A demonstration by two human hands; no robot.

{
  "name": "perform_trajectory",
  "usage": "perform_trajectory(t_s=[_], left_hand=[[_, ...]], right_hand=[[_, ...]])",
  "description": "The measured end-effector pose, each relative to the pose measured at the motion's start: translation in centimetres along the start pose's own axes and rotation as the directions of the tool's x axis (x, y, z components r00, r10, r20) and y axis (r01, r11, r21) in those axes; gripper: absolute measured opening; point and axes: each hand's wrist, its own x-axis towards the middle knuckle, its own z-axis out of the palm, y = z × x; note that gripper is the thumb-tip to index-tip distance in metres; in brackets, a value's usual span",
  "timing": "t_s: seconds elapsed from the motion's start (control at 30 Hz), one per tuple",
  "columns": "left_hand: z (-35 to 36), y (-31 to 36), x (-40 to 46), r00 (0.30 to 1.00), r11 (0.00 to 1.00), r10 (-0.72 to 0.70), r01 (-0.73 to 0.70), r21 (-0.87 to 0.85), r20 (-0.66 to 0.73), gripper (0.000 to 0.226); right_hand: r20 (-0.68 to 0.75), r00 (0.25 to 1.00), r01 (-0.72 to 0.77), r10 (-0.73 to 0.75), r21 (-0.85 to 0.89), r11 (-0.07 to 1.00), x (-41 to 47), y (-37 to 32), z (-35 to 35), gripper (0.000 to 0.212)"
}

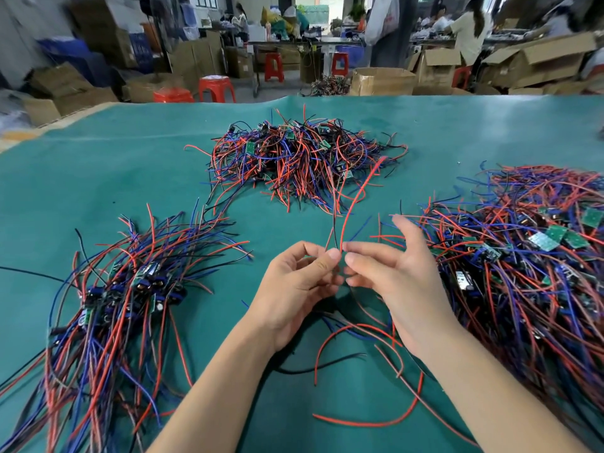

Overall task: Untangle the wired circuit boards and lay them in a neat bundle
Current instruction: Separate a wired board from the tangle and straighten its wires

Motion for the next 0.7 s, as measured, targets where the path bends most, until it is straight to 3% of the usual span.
perform_trajectory(t_s=[0.1,0.17,0.57,0.7], left_hand=[[0.06,-0.07,-0.02,1.000,1.000,0.005,-0.005,0.001,0.014,0.020],[0.16,-0.07,0.00,1.000,1.000,0.007,-0.008,0.016,0.026,0.023],[0.22,0.30,-0.17,1.000,1.000,0.022,-0.021,-0.012,0.022,0.015],[0.09,0.49,-0.28,0.997,1.000,0.002,0.000,-0.020,0.078,0.010]], right_hand=[[0.040,0.995,0.093,-0.087,-0.193,0.977,-0.03,0.14,-0.05,0.045],[0.054,0.995,0.095,-0.086,-0.204,0.974,0.01,0.15,-0.16,0.024],[0.078,0.994,0.086,-0.080,-0.080,0.993,0.33,0.27,-0.66,0.015],[0.104,0.993,0.064,-0.063,-0.008,0.998,0.35,0.18,-0.78,0.010]])
